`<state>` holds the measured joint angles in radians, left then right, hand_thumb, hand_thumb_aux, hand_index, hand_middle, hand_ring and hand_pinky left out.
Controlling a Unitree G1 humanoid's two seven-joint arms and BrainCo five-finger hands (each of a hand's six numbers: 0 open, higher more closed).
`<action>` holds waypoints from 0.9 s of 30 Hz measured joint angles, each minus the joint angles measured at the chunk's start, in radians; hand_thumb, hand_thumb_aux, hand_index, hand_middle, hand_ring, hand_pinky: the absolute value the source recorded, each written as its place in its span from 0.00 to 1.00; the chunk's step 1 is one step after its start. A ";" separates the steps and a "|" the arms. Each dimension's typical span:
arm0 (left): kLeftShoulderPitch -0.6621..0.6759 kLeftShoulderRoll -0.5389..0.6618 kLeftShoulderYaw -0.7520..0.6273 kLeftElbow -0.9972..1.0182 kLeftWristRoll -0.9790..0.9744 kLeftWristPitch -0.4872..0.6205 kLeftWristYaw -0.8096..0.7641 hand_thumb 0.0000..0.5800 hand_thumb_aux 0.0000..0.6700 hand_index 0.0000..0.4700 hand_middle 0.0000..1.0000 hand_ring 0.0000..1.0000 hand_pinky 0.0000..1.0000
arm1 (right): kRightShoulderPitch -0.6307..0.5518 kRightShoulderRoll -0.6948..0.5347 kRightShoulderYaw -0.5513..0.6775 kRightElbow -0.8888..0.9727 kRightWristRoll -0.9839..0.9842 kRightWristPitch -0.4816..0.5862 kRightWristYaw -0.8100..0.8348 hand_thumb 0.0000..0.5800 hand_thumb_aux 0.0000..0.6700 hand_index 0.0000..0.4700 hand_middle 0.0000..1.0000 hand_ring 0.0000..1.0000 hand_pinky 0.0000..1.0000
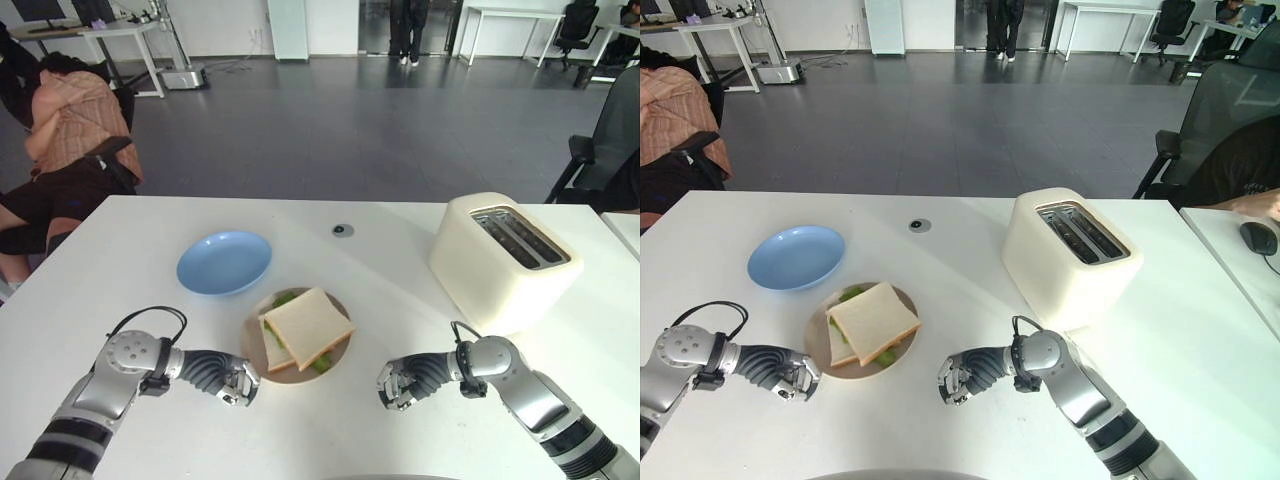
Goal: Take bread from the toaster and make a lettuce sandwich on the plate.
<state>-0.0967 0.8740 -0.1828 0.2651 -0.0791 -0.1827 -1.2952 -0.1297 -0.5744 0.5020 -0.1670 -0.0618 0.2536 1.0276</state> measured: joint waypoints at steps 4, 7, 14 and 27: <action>-0.112 -0.026 -0.042 0.122 0.070 -0.067 0.018 1.00 1.00 1.00 1.00 1.00 1.00 | -0.030 0.056 0.009 0.059 0.005 -0.023 -0.026 1.00 1.00 1.00 1.00 1.00 1.00; -0.193 -0.082 -0.079 0.188 0.098 -0.106 0.019 1.00 1.00 1.00 1.00 1.00 1.00 | -0.052 0.109 0.023 0.107 0.005 -0.044 -0.057 1.00 1.00 1.00 1.00 1.00 1.00; -0.361 -0.252 -0.119 0.404 0.118 -0.227 0.064 1.00 1.00 1.00 1.00 1.00 1.00 | -0.142 0.239 0.036 0.281 0.004 -0.104 -0.152 1.00 1.00 1.00 1.00 1.00 1.00; -0.591 -0.469 -0.121 0.838 0.227 -0.460 0.334 1.00 1.00 1.00 1.00 1.00 1.00 | -0.464 0.412 -0.081 0.960 -0.020 -0.389 -0.467 1.00 1.00 1.00 1.00 1.00 1.00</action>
<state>-0.6881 0.4047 -0.3037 1.1028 0.1482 -0.6423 -0.9613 -0.5940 -0.1621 0.4214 0.7931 -0.0815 -0.1353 0.5605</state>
